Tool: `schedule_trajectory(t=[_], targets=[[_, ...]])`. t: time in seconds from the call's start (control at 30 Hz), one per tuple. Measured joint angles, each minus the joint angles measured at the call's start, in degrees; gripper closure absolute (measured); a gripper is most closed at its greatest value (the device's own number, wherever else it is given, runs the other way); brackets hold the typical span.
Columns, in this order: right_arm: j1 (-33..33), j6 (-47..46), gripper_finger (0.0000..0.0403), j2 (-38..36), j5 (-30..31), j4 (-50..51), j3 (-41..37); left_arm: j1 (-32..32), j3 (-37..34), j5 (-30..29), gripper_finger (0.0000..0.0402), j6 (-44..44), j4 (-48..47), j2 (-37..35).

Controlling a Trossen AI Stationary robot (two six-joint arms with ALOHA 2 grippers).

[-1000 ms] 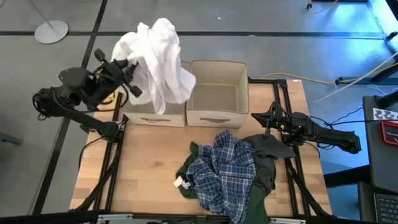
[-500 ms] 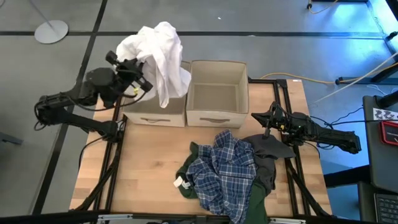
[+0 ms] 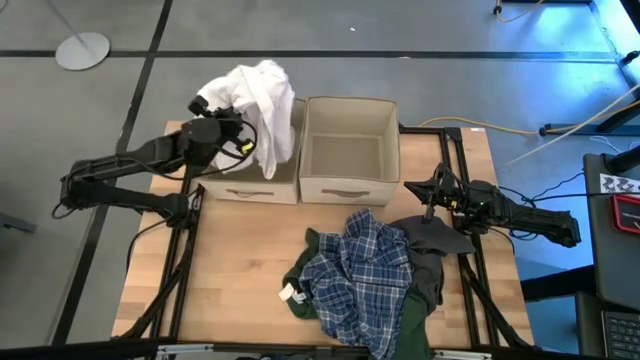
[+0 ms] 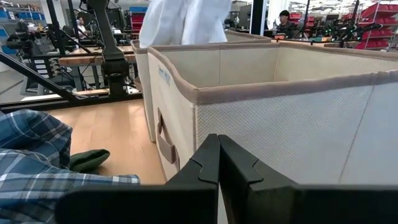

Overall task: Sort clothes
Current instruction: Put the white polo shirt into the left laundry organizer

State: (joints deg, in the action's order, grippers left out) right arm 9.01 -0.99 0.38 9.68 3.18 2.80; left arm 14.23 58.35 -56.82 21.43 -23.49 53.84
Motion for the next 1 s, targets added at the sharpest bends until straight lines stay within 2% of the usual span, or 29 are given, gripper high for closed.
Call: schedule_trajectory(t=[0.2, 0.4, 0.83, 1.0], targets=[[0.0, 0.0, 0.0397, 0.0, 0.0, 0.0, 0.0, 4.2, -4.2, 5.9, 0.0368, -4.8, -0.3, 1.4], [0.0, 0.0, 0.0397, 0.0, 0.0, 0.0, 0.0, 8.8, -4.7, 14.5, 0.0362, -9.6, -1.8, 4.9], [0.0, 0.0, 0.0397, 0.0, 0.0, 0.2, 0.0, 21.9, -4.7, 40.1, 0.0359, -17.7, -8.4, 16.5], [0.0, 0.0, 0.0397, 0.0, -0.1, 0.3, 0.0, 24.2, -4.7, 41.6, 0.0359, -18.1, -9.9, 20.8]])
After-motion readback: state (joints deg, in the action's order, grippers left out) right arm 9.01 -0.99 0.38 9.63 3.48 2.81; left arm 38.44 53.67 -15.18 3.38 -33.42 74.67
